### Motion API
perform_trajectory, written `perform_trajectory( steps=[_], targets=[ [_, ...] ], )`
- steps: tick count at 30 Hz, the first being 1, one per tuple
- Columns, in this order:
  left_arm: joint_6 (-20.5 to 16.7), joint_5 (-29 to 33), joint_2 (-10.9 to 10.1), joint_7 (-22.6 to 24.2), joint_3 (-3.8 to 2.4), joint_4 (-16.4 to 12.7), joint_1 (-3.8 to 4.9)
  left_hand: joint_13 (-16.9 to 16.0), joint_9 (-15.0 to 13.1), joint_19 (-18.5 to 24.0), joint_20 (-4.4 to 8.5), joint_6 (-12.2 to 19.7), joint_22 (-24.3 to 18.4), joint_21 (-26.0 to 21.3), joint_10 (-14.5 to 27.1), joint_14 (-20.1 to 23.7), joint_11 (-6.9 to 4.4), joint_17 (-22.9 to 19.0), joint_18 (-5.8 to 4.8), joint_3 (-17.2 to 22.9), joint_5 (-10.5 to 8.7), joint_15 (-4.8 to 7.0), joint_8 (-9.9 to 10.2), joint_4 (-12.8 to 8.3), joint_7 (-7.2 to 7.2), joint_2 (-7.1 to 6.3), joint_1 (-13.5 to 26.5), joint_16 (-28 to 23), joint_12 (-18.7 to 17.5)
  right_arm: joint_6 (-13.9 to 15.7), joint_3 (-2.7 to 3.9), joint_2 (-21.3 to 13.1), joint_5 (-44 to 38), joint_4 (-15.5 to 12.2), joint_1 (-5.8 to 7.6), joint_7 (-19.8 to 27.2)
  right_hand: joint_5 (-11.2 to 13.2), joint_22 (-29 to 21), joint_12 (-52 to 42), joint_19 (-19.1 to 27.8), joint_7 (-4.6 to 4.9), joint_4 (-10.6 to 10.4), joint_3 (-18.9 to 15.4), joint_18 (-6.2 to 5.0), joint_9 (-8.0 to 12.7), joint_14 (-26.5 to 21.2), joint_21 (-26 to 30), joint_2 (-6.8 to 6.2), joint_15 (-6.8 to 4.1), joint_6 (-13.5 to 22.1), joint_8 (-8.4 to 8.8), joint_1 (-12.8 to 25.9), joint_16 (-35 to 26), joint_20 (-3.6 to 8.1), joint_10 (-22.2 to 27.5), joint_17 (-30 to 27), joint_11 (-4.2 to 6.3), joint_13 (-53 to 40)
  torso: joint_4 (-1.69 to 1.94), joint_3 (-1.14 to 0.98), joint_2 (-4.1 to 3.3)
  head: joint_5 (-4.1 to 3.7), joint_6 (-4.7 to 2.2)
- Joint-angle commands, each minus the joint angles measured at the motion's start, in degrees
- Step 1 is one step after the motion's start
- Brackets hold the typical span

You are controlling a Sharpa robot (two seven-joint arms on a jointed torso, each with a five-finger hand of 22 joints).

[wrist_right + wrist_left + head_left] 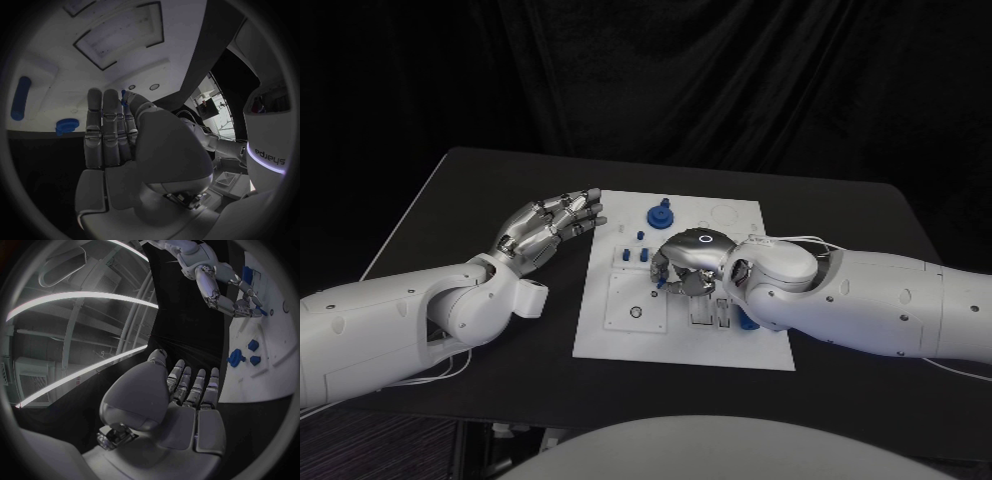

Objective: Assemble the parts on the task board

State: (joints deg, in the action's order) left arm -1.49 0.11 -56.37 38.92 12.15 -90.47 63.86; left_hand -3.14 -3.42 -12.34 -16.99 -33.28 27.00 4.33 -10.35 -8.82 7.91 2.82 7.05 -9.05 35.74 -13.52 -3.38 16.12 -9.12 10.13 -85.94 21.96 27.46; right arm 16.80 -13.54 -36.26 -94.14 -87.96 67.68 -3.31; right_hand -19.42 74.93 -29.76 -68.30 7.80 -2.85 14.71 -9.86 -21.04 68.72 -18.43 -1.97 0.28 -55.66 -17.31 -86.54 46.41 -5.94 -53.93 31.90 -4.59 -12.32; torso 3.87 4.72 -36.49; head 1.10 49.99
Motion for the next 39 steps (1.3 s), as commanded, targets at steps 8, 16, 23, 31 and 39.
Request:
perform_trajectory(
  steps=[8,16,23,31,39],
  targets=[
    [1.03,0.27,-0.09,2.63,-0.05,0.16,-0.08,-0.08,-0.10,-0.44,0.15,-0.40,0.00,0.35,0.01,-0.05,0.45,0.04,-0.59,0.38,0.12,-0.42,-0.29,0.04,-0.19,0.08,-0.38,0.18,0.35,-0.82,0.01,0.15,-0.53,-0.38,-0.40,-0.74,0.13,1.27,0.38,0.09,0.05,-0.03,0.37,-0.41,-0.12,-0.66,-0.30,-0.05,0.03,-0.22,-0.40,0.52,0.30,-0.10,-0.31,0.12,0.02,0.05,-0.03,0.01,0.00,-0.31,0.01],
    [1.23,0.27,0.16,2.41,-0.05,0.45,-0.10,-0.08,-0.12,-0.49,0.15,-0.54,0.06,0.37,0.02,-0.03,0.45,0.03,-0.62,0.40,0.09,-0.42,-0.31,0.06,-0.20,0.09,-0.38,0.17,0.37,-1.07,-0.02,0.29,-0.53,-0.36,-0.58,-0.65,0.11,1.29,0.38,0.11,0.06,-0.02,0.40,-0.41,-0.13,-0.70,-0.30,-0.02,0.03,-0.22,-0.40,0.51,0.33,-0.10,-0.34,0.15,0.02,0.05,-0.02,-0.01,-0.01,-0.53,0.01],
    [1.35,0.27,0.23,2.23,-0.05,0.59,-0.12,-0.08,-0.12,-0.47,0.16,-0.49,-0.01,0.36,0.04,-0.01,0.45,0.03,-0.65,0.41,0.08,-0.42,-0.31,0.08,-0.20,0.10,-0.38,0.16,0.33,-0.79,-0.03,0.47,-0.53,-0.41,-0.71,-0.45,0.10,1.30,0.39,0.12,0.07,-0.02,0.42,-0.41,-0.15,-0.72,-0.29,-0.01,0.03,-0.23,-0.40,0.51,0.35,-0.10,-0.35,0.17,0.02,0.05,-0.02,0.04,0.02,-0.50,0.01],
    [1.45,0.27,0.35,2.07,-0.05,0.67,-0.14,-0.08,-0.12,-0.47,0.16,-0.49,-0.01,0.36,0.04,-0.01,0.45,0.03,-0.65,0.41,0.08,-0.42,-0.31,0.08,-0.20,0.10,-0.38,0.16,0.33,-0.93,-0.03,0.57,-0.53,-0.46,-0.74,-0.39,0.09,1.31,0.42,0.14,0.09,-0.02,0.44,-0.41,-0.17,-0.76,-0.29,0.00,0.04,-0.22,-0.40,0.53,0.40,-0.10,-0.34,0.20,0.00,0.05,0.01,0.03,-0.03,-0.56,0.01],
    [1.56,0.27,0.45,1.91,-0.05,0.84,-0.17,-0.07,-0.11,-0.47,0.16,-0.40,-0.08,0.35,0.09,0.02,0.46,0.03,-0.70,0.44,0.04,-0.42,-0.30,0.11,-0.24,0.12,-0.36,0.17,0.29,-0.26,-0.03,0.63,-0.53,-0.65,-0.76,-0.17,0.09,1.33,0.44,0.16,0.10,-0.03,0.45,-0.41,-0.19,-0.78,-0.29,0.02,0.05,-0.23,-0.41,0.55,0.44,-0.11,-0.35,0.23,-0.01,0.05,-0.01,0.06,0.02,-0.38,0.01]
  ],
)
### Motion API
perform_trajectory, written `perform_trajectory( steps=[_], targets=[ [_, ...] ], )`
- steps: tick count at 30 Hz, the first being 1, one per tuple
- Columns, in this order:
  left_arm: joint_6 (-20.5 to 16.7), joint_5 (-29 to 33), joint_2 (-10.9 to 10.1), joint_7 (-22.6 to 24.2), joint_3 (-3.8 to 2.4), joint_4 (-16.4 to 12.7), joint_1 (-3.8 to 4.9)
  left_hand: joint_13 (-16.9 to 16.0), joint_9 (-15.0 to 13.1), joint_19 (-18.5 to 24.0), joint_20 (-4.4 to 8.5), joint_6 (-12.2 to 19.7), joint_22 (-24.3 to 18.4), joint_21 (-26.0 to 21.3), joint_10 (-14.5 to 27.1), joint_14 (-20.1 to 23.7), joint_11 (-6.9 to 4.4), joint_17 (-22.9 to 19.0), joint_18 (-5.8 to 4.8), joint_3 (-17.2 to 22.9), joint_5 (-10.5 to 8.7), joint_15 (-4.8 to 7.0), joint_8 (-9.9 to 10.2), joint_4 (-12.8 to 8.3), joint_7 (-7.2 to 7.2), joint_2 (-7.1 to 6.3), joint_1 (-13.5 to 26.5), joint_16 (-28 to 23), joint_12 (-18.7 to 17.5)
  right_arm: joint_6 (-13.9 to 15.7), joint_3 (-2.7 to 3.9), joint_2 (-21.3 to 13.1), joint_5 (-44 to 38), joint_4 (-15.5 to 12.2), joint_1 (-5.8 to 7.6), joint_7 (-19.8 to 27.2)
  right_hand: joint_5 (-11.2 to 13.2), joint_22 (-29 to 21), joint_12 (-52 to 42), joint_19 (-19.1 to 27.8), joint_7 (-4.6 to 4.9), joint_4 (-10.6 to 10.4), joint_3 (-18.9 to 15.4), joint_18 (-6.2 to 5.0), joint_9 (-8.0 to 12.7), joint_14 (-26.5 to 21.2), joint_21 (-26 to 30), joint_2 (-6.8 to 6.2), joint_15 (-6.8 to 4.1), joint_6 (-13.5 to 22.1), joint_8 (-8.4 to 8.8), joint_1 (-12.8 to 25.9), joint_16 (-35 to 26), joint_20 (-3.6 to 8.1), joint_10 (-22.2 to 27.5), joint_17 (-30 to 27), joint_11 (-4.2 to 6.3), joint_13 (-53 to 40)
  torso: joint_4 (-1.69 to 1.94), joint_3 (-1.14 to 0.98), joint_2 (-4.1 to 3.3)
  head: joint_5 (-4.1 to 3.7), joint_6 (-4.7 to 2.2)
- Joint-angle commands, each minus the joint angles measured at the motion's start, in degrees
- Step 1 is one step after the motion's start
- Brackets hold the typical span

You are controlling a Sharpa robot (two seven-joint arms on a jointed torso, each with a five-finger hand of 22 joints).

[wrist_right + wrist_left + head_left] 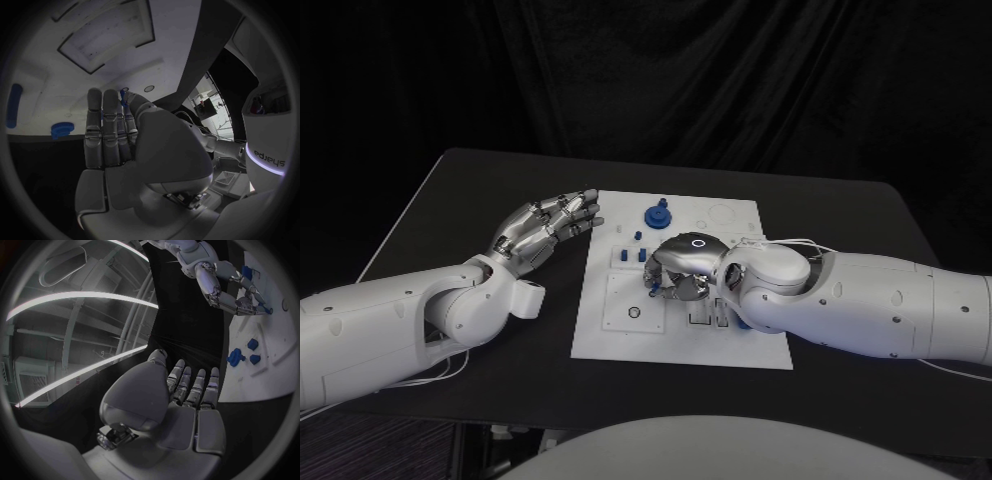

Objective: Assemble the parts on the task board

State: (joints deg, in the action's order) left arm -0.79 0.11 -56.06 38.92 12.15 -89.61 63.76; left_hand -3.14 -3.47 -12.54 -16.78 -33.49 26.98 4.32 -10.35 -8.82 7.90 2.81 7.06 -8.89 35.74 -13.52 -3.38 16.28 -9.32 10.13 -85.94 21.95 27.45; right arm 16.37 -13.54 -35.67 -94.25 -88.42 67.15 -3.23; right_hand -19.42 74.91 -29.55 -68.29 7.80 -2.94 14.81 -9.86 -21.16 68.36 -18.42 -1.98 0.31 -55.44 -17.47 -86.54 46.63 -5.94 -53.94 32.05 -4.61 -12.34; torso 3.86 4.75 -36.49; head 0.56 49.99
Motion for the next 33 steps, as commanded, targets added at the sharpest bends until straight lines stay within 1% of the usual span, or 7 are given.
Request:
perform_trajectory(
  steps=[1,6,13,23,27,33],
  targets=[
    [0.88,0.27,0.15,1.88,-0.05,0.01,-0.08,-0.08,-0.06,-0.27,-0.05,-0.19,-0.06,0.35,0.09,0.02,0.47,0.04,-0.71,0.28,0.04,-0.43,-0.31,-0.05,-0.03,0.12,-0.37,0.17,0.29,0.26,-0.04,0.03,-0.42,-0.22,-0.22,-0.22,0.09,1.36,0.23,0.16,0.10,0.08,0.38,-0.41,-0.10,-0.42,-0.30,0.04,0.01,-0.50,-0.28,0.54,0.27,-0.11,-0.38,0.11,0.02,0.06,-0.01,0.03,0.03,0.16,0.01],
    [0.96,0.27,0.26,1.75,-0.05,0.15,-0.09,-0.08,-0.06,-0.27,-0.05,-0.19,-0.06,0.35,0.09,0.02,0.47,0.04,-0.71,0.28,0.04,-0.43,-0.31,-0.05,-0.03,0.12,-0.37,0.17,0.29,0.25,-0.04,0.03,-0.42,-0.29,-0.22,-0.17,0.10,1.38,0.22,0.17,0.10,0.12,0.41,-0.42,-0.17,-0.43,-0.32,0.05,0.00,-0.59,-0.34,0.53,0.38,-0.11,-0.49,0.18,0.04,0.04,-0.03,0.01,0.04,0.14,0.01],
    [1.14,0.27,0.36,1.61,-0.05,0.31,-0.12,-0.07,-0.05,-0.26,-0.04,-0.12,-0.12,0.34,0.13,0.04,0.48,0.03,-0.75,0.29,0.02,-0.45,-0.30,-0.03,-0.05,0.14,-0.36,0.17,0.27,0.11,-0.04,-0.03,-0.42,-0.57,-0.22,-0.20,0.12,1.39,0.21,0.17,0.10,0.13,0.42,-0.42,-0.21,-0.43,-0.33,0.06,0.00,-0.64,-0.37,0.54,0.44,-0.11,-0.54,0.22,0.05,0.03,-0.02,-0.08,0.03,0.21,0.01],
    [1.32,0.27,0.60,1.42,-0.06,0.62,-0.14,-0.07,-0.05,-0.26,-0.04,-0.12,-0.12,0.34,0.13,0.04,0.48,0.03,-0.75,0.29,0.02,-0.45,-0.30,-0.03,-0.05,0.14,-0.36,0.17,0.27,-0.33,-0.05,-0.03,-0.42,-0.61,-0.22,-0.34,0.14,1.41,0.22,0.16,0.09,0.13,0.42,-0.43,-0.26,-0.41,-0.35,0.07,-0.01,-0.71,-0.42,0.58,0.54,-0.11,-0.61,0.28,0.05,0.02,-0.01,-0.05,0.04,0.21,0.01],
    [1.47,0.27,0.74,1.33,-0.06,0.72,-0.15,-0.07,-0.05,-0.24,-0.04,-0.08,-0.20,0.32,0.17,0.07,0.52,0.03,-0.81,0.34,-0.01,-0.48,-0.29,-0.01,-0.09,0.18,-0.36,0.19,0.26,-0.79,-0.06,0.09,-0.42,-0.32,-0.22,-0.54,0.14,1.41,0.22,0.16,0.09,0.13,0.42,-0.43,-0.26,-0.41,-0.35,0.07,-0.01,-0.71,-0.42,0.58,0.54,-0.11,-0.61,0.28,0.05,0.02,0.04,-0.06,0.01,0.09,0.01],
    [1.62,0.27,0.84,1.19,-0.06,0.83,-0.17,-0.07,-0.04,-0.30,-0.04,-0.01,-0.10,0.34,0.20,0.07,0.54,0.04,-0.84,0.37,-0.03,-0.51,-0.28,0.01,-0.11,0.22,-0.37,0.22,0.25,-1.96,-0.08,0.14,-0.42,-0.06,-0.22,-0.94,0.19,1.42,0.33,0.16,0.09,0.15,0.43,-0.43,-0.30,-0.48,-0.36,-0.01,0.00,-0.57,-0.34,0.64,0.64,-0.11,-0.54,0.36,0.03,0.05,0.03,-0.05,0.02,0.22,0.01]
  ],
)
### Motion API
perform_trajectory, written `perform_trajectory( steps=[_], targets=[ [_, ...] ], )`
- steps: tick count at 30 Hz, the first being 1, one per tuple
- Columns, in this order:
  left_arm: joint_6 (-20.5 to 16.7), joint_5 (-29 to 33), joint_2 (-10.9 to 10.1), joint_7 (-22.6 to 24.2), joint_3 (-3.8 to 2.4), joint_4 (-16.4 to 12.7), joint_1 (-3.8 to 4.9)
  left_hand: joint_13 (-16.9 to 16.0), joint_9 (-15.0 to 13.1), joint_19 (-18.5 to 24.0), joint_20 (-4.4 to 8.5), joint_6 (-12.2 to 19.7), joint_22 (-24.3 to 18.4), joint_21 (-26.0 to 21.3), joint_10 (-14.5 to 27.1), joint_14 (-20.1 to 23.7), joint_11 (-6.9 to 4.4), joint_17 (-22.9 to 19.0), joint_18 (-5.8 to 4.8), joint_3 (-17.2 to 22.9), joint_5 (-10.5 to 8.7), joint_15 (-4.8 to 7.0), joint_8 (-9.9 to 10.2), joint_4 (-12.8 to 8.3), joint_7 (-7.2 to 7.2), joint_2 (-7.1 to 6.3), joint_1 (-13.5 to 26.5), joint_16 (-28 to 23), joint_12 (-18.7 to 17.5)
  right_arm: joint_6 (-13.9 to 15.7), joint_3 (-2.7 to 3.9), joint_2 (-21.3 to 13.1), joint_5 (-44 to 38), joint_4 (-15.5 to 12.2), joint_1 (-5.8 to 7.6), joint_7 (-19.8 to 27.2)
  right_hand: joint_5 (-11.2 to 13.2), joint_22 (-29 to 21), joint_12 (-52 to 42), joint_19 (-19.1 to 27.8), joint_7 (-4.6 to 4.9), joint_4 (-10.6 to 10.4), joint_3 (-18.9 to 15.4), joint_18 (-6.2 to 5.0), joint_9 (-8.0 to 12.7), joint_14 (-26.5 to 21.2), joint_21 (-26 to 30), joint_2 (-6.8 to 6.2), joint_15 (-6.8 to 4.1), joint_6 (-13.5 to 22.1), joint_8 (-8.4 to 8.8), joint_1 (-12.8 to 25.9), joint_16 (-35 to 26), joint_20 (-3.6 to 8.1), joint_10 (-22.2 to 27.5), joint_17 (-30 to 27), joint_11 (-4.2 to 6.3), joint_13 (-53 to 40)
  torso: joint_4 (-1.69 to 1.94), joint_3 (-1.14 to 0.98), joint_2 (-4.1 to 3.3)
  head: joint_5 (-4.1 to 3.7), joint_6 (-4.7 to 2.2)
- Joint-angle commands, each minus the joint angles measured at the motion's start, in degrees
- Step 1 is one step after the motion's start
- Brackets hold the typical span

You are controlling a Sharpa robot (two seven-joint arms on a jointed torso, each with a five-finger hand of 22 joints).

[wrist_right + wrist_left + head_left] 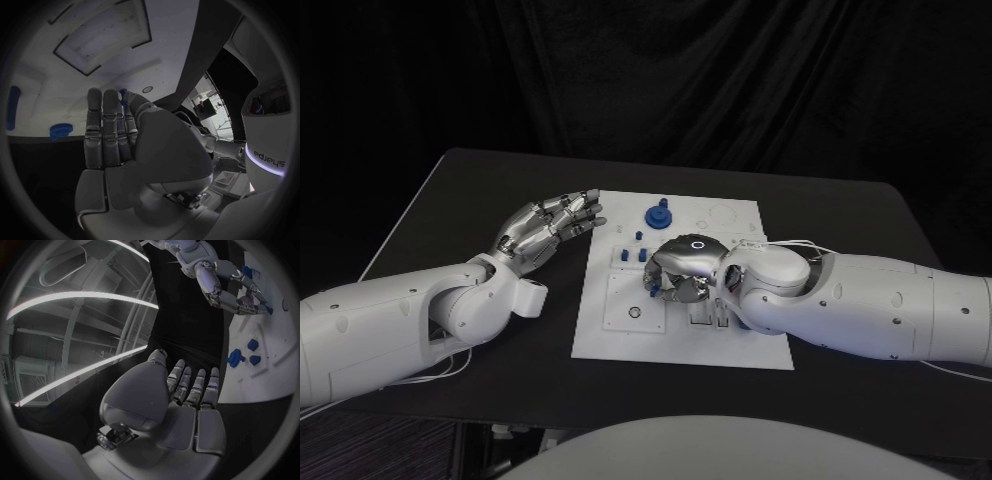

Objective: Assemble the parts on the task board

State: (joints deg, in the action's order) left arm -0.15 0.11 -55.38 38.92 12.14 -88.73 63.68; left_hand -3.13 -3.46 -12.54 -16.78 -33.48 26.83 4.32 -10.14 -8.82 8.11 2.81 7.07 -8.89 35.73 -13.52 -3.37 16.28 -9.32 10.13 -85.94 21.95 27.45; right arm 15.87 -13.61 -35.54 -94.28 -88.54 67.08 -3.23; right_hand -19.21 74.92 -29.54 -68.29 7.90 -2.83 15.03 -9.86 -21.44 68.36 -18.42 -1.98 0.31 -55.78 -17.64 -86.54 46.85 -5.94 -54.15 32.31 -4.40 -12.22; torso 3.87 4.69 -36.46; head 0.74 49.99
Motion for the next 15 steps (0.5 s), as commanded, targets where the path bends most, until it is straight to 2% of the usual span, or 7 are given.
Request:
perform_trajectory(
  steps=[1,15],
  targets=[
    [1.01,0.27,0.18,1.16,-0.05,-0.01,-0.09,-0.07,-0.06,-0.31,-0.04,-0.02,0.05,0.34,-0.01,0.07,0.34,0.04,-0.85,0.38,-0.03,-0.51,-0.28,0.01,-0.11,0.22,-0.37,0.22,0.25,-1.66,-0.02,0.03,-0.40,0.09,-0.15,-0.99,-0.02,1.41,0.32,0.16,-0.01,0.04,0.20,-0.43,-0.02,-0.49,-0.37,-0.01,0.00,-0.23,-0.17,0.64,0.41,-0.11,-0.32,0.10,-0.18,-0.07,0.01,0.00,-0.01,0.05,0.01],
    [1.42,0.26,0.42,0.84,-0.05,0.32,-0.17,-0.07,-0.05,-0.32,-0.04,0.04,0.03,0.34,0.01,0.08,0.37,0.04,-0.88,0.43,-0.04,-0.54,-0.27,0.02,-0.13,0.29,-0.38,0.24,0.26,-2.80,-0.14,0.39,-0.40,0.88,-0.42,-1.21,0.02,1.43,0.65,0.26,0.08,0.07,0.35,-0.41,-0.03,-0.80,-0.37,-0.02,0.08,0.23,0.12,0.71,0.54,-0.15,0.00,0.23,-0.30,0.00,0.00,0.02,0.00,0.13,0.01]
  ],
)
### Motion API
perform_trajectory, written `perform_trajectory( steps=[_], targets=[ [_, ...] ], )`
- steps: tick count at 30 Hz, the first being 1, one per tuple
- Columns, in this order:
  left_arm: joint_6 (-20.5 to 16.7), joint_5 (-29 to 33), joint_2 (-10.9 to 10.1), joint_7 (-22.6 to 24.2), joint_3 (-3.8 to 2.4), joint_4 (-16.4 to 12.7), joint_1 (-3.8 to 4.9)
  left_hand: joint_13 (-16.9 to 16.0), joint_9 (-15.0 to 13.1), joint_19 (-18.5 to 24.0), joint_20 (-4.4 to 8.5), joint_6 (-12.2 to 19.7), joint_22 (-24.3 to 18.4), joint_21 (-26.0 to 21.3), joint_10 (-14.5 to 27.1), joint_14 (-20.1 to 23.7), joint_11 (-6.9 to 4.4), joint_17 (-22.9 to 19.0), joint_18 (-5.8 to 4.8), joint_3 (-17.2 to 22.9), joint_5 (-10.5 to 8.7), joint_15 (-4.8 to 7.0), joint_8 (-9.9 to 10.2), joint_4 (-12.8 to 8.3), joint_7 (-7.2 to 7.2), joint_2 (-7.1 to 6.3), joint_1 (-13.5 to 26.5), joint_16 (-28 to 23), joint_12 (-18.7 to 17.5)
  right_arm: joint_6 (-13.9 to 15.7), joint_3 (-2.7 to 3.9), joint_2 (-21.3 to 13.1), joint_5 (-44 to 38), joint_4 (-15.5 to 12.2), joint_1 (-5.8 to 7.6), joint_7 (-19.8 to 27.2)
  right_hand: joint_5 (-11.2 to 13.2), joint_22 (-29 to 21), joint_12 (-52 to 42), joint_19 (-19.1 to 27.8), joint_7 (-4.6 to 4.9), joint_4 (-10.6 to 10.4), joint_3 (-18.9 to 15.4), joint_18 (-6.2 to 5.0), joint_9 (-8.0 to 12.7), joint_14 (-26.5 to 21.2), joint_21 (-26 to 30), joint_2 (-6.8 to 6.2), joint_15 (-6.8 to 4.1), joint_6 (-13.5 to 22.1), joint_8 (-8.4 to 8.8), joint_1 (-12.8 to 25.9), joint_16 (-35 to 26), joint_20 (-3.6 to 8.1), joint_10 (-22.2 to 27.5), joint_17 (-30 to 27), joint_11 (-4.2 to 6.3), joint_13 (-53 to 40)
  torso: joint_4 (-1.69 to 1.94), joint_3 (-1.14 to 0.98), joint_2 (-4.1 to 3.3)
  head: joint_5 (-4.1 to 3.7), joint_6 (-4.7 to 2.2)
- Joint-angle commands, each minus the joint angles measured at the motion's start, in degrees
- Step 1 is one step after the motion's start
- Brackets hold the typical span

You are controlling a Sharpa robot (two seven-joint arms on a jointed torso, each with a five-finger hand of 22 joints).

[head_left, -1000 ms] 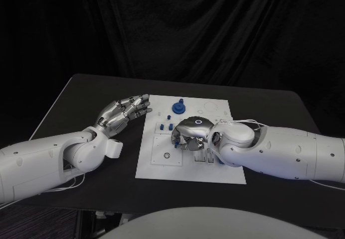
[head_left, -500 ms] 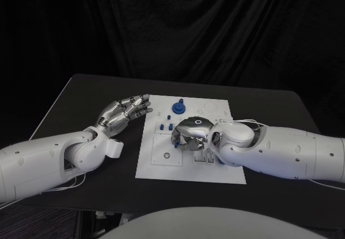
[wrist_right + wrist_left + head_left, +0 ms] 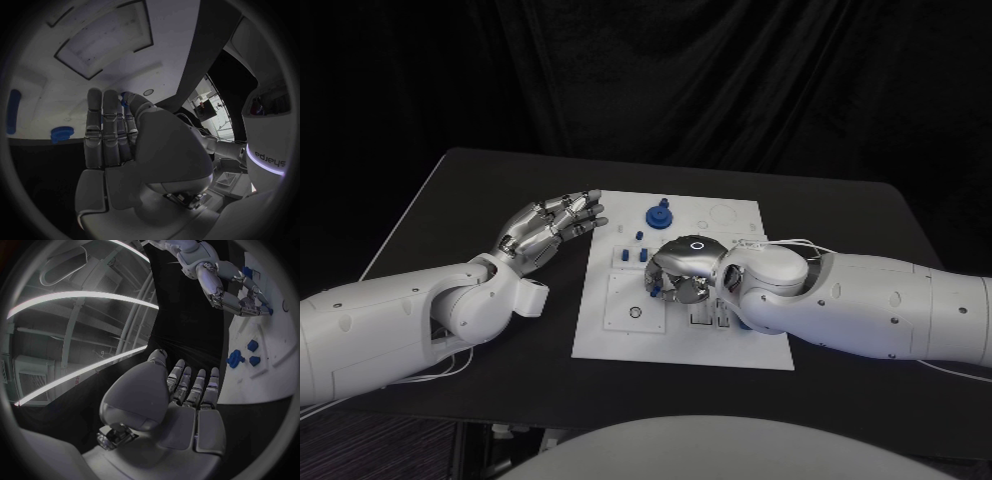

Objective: Assemble the parts on the task board

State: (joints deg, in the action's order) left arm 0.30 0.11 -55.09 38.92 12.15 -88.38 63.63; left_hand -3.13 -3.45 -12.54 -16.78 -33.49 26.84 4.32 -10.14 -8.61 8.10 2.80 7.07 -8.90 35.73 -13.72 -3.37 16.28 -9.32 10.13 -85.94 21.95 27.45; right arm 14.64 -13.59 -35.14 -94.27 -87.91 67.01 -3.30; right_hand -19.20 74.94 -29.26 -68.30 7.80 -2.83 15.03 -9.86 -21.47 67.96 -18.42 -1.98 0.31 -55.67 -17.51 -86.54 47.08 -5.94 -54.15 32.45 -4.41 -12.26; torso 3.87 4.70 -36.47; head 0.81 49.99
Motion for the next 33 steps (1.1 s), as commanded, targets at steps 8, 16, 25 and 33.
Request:
perform_trajectory(
  steps=[8,16,25,33],
  targets=[
    [1.19,0.26,0.33,0.71,-0.06,0.18,-0.17,-0.06,-0.04,-0.39,-0.05,0.16,0.05,0.35,0.11,-0.11,0.44,0.05,-1.00,0.60,-0.08,-0.45,-0.24,0.04,-0.20,0.49,-0.43,0.30,0.20,-2.82,-0.18,0.12,-0.41,0.55,-0.42,-1.39,1.80,1.31,2.15,0.87,0.89,-0.83,1.33,-0.19,2.01,-1.64,-0.14,-0.52,1.00,6.36,5.01,1.92,0.75,-0.75,3.20,0.52,-1.47,0.35,0.01,-0.03,-0.01,0.02,0.01],
    [1.38,0.26,0.49,0.58,-0.06,0.44,-0.21,-0.06,-0.04,-0.44,-0.05,0.14,0.10,0.37,0.12,-0.11,0.46,0.05,-1.02,0.65,-0.08,-0.47,-0.24,0.03,-0.21,0.53,-0.46,0.31,0.21,-2.97,-0.20,0.20,-0.41,0.84,-0.47,-1.07,9.21,0.31,5.35,2.21,-2.92,-3.32,-0.73,-0.36,7.03,-4.33,2.33,-1.74,2.13,18.97,13.04,5.20,1.19,-2.20,14.80,0.82,-3.63,0.84,0.00,-0.01,-0.02,0.10,0.01],
    [1.52,0.26,0.37,0.46,-0.06,0.53,-0.26,-0.07,-0.06,-0.46,-0.05,0.01,0.07,0.37,0.13,-0.07,0.51,0.04,-1.08,0.74,-0.08,-0.50,-0.26,0.02,-0.24,0.61,-0.50,0.30,0.26,0.32,-0.20,-0.56,-0.41,0.68,-0.47,0.05,12.39,-0.42,3.26,1.89,-3.54,-4.50,-3.63,-0.48,9.11,-5.27,4.21,-1.40,2.34,20.82,13.26,6.58,1.82,-2.57,18.21,0.87,-3.90,-0.48,0.00,-0.01,-0.02,0.28,0.01],
    [1.43,0.27,-0.05,0.42,-0.06,0.31,-0.30,-0.09,-0.09,-0.51,-0.05,-0.22,0.08,0.38,0.08,-0.08,0.62,0.06,-1.14,0.83,-0.09,-0.50,-0.31,0.00,-0.32,0.67,-0.56,0.40,0.41,5.78,-0.14,-4.70,-0.41,-2.65,0.77,0.45,10.62,-0.56,0.79,1.03,-2.51,-4.20,-4.47,-0.51,8.92,-5.18,5.10,-0.94,2.23,15.94,11.54,5.30,2.33,-2.53,17.95,0.76,-3.70,-1.52,-0.01,-0.04,0.03,0.53,0.01]
  ],
)
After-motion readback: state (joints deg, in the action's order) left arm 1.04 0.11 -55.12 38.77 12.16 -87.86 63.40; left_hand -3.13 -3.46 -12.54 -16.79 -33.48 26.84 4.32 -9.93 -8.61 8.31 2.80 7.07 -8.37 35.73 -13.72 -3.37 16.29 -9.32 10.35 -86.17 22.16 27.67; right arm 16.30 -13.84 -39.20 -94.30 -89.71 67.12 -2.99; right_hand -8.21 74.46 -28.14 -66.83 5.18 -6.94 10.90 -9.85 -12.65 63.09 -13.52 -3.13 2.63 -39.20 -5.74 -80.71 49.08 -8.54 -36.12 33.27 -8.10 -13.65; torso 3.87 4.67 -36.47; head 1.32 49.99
